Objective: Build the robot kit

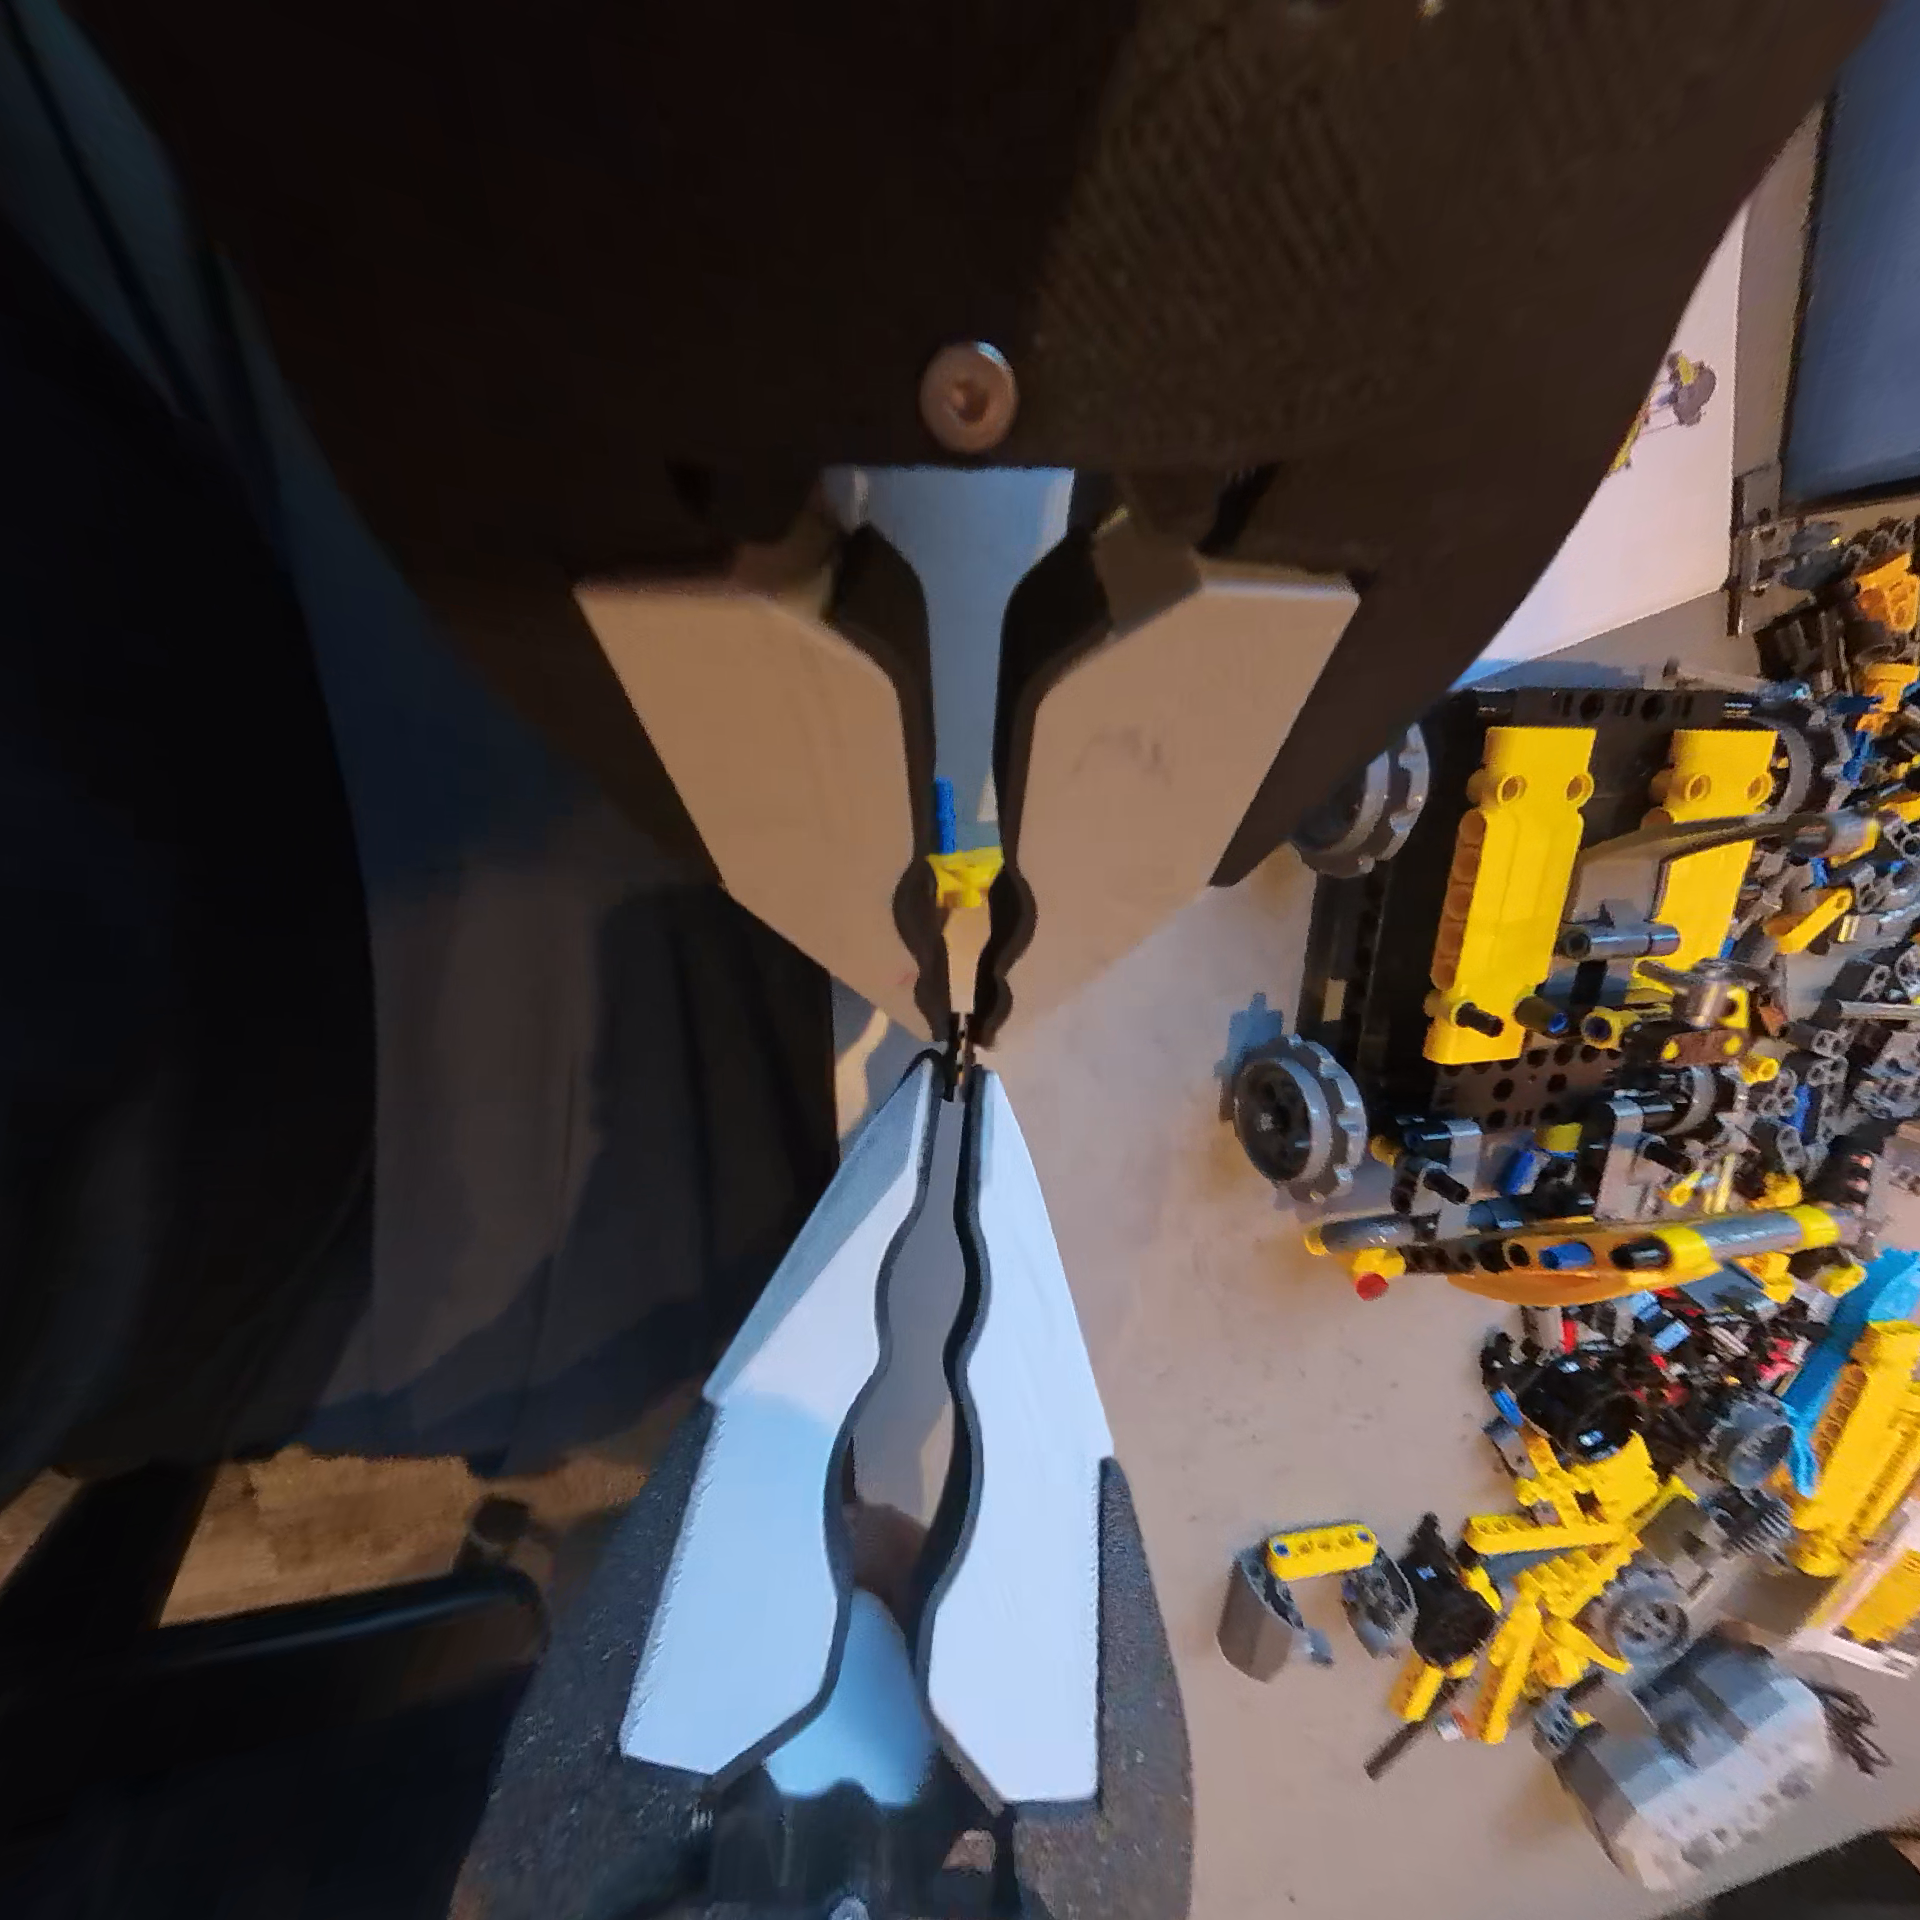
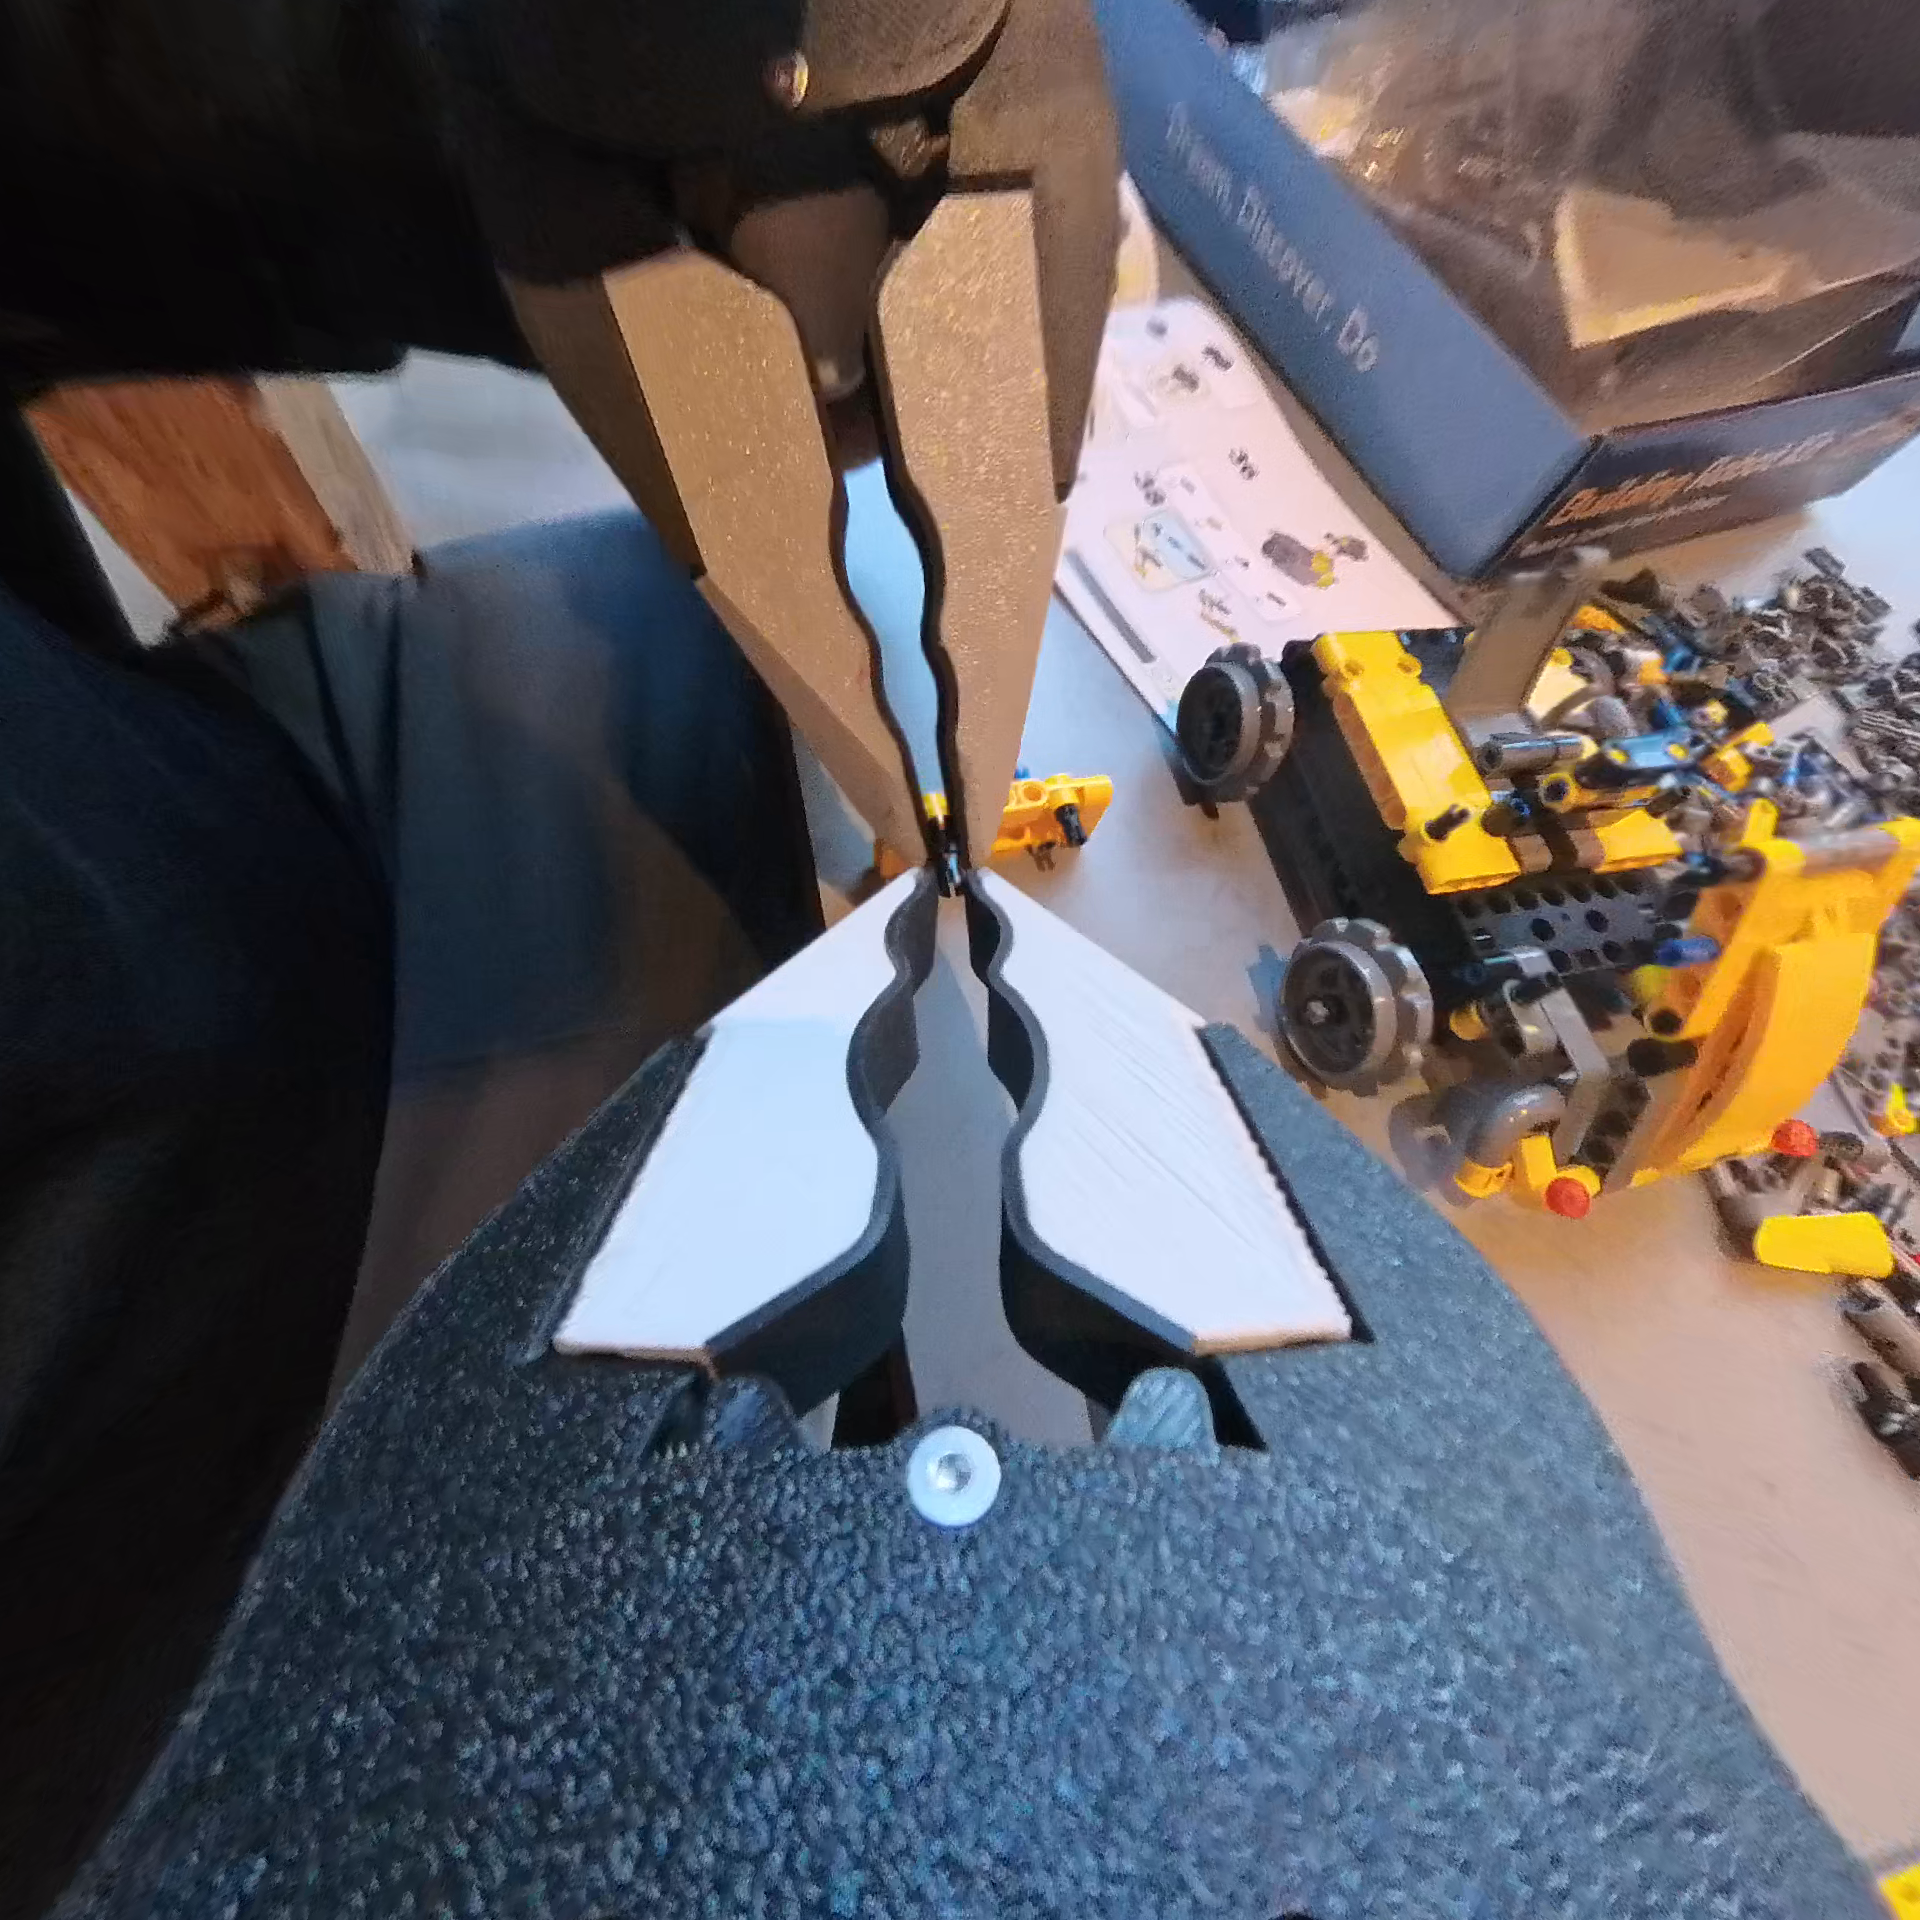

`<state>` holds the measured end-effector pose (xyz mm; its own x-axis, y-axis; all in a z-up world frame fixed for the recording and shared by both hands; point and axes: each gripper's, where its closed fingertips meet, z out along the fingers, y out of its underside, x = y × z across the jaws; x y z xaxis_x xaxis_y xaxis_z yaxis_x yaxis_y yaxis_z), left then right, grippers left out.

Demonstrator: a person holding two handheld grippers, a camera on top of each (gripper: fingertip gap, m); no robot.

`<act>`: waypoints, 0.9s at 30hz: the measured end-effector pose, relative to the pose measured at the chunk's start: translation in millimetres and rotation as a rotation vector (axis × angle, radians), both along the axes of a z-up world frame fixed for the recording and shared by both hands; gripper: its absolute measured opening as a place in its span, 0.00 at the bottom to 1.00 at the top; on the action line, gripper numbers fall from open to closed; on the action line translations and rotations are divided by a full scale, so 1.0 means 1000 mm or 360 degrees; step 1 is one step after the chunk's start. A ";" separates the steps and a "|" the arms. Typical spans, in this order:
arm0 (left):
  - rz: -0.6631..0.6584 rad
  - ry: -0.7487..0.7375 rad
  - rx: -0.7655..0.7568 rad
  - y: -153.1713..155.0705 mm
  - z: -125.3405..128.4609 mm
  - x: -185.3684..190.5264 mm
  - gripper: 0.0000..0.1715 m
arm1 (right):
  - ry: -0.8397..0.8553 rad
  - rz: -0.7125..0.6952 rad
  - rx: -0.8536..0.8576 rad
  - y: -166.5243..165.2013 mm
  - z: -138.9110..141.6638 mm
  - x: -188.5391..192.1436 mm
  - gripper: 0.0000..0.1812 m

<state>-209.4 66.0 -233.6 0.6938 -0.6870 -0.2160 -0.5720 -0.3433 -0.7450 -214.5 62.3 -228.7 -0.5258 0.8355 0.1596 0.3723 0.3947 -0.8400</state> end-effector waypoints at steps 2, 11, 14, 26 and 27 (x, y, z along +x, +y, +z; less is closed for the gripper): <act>0.0000 -0.0067 0.0048 0.001 0.008 0.003 0.01 | 0.0065 0.0000 -0.0127 0.000 0.008 0.002 0.03; -0.0012 -0.0051 0.0085 0.002 0.012 0.007 0.01 | 0.0159 0.0021 -0.0112 0.001 0.014 0.007 0.03; -0.0033 -0.0033 0.0080 0.000 0.010 0.009 0.01 | 0.0180 0.0044 -0.0043 0.000 0.013 0.009 0.03; -0.0100 -0.0031 0.0023 -0.005 0.003 0.013 0.01 | 0.0189 0.0112 0.0018 -0.005 0.007 0.013 0.03; -0.0103 -0.0041 0.0026 -0.005 0.004 0.013 0.01 | 0.0195 0.0111 0.0020 -0.005 0.006 0.013 0.03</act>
